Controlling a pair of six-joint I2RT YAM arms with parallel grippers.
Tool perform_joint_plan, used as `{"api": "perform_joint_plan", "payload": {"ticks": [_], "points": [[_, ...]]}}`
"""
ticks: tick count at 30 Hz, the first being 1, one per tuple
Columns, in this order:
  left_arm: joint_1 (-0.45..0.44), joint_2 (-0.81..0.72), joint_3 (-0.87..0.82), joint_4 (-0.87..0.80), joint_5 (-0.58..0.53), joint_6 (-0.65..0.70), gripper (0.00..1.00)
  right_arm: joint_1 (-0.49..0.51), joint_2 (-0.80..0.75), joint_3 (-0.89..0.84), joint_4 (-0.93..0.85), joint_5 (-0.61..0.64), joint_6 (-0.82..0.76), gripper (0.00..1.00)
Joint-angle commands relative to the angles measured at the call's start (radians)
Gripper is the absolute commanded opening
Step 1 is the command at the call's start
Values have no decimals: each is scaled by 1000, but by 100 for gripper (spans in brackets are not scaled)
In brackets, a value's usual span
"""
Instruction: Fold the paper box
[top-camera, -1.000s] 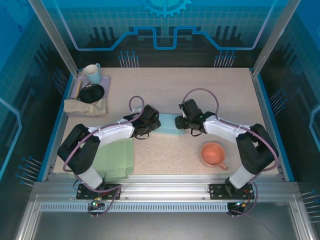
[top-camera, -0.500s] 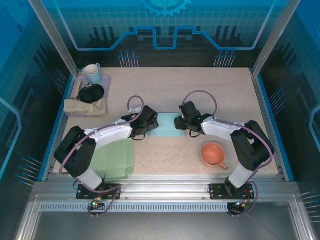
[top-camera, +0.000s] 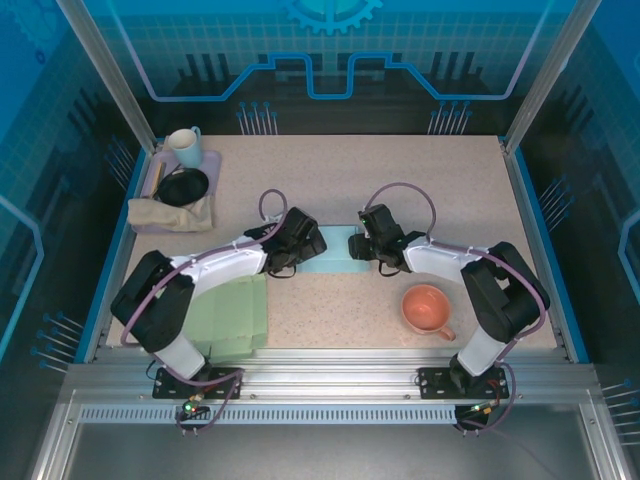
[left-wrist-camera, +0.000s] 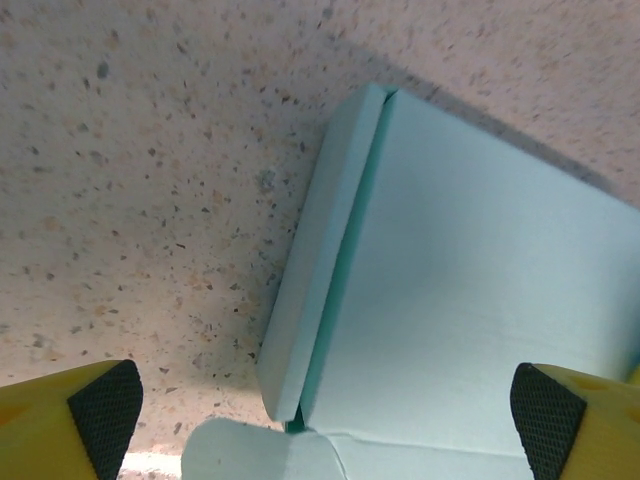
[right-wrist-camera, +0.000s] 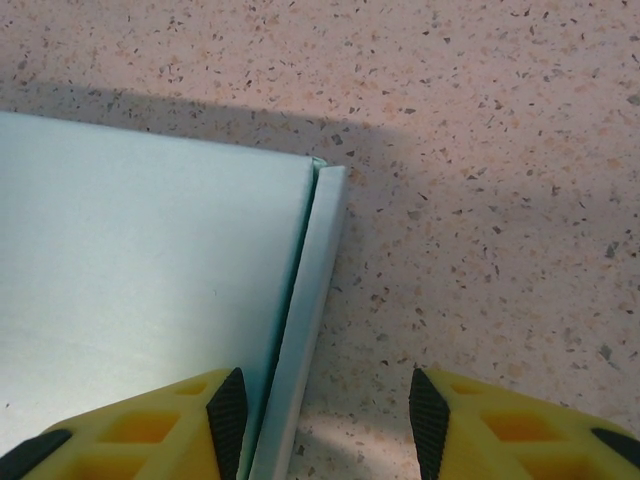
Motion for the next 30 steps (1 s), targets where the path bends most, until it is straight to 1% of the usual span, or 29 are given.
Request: {"api": "perform_joint_plan", "payload": {"ticks": [1,5,9,17,21,30], "points": [[-3,49,46,-20,35,-54,98,18,18,-33,-14,-24,13,49],[-3,87,86,-53,47,-72,98,18,25,-33,-11,-28,10,49],[-2,89,104,-78,41,-83,98,17,26,-33,-8,-27,9,49],[-2,138,229,-261,25,-95,99,20,31,-30,-5,-29,9,49],[-3,154,225,-236,57,-108,99,21,32,-30,-3,-29,7,49],[-2,174,232,-222,70,-151,99,23,36,-28,2,-31,7,49]]}}
